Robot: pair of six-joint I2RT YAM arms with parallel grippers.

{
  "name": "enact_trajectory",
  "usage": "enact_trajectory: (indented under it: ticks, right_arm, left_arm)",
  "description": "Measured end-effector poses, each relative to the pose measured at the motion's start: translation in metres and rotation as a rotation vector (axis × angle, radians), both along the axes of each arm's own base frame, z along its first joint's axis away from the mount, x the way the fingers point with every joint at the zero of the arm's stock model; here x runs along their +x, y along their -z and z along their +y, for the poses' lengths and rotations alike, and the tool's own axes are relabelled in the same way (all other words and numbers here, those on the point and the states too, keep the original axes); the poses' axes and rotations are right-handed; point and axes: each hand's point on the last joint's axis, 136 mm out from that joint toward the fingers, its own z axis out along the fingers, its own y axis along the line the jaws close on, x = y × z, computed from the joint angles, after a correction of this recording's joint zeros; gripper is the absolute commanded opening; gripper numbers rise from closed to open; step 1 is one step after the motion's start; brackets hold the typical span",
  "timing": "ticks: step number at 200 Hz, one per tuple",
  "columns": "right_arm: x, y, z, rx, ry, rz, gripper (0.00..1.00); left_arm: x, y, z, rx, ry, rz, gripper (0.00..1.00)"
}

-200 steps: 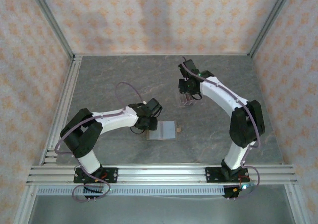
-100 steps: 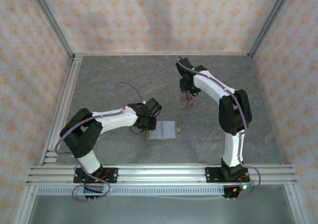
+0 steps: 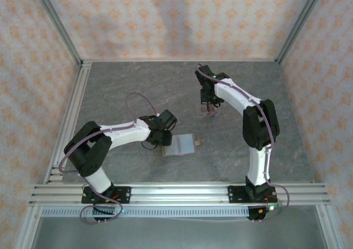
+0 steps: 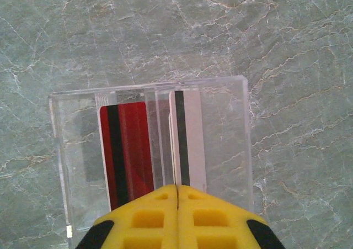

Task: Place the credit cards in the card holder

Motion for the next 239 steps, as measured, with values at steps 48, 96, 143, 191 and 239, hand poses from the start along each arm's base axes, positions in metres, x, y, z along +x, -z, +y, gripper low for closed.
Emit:
enact_trajectory:
  ticks: [48,96,143,191,239]
  right_arm:
    - [-0.001,-0.003,-0.003,-0.019,-0.01,0.0,0.0]
    - [-0.008,-0.056,-0.002,0.016,-0.035,-0.099,0.0]
    - [-0.051,-0.115,0.04,0.214,-0.19,-0.256,0.0]
    - [-0.103,-0.074,0.071,0.517,-0.264,-0.204,0.0]
    - [-0.137,-0.036,0.112,0.697,-0.331,-0.118,0.0]
  left_arm:
    - [-0.001,0.0,-0.001,-0.01,0.002,0.006,0.4]
    - [-0.001,0.0,-0.001,-0.018,0.001,0.012,0.4]
    - [-0.001,-0.005,-0.002,-0.029,0.001,0.003,0.4]
    - [0.001,-0.016,-0.004,-0.05,0.001,-0.022,0.42]
    - [0.001,-0.009,-0.003,-0.032,0.001,-0.005,0.36]
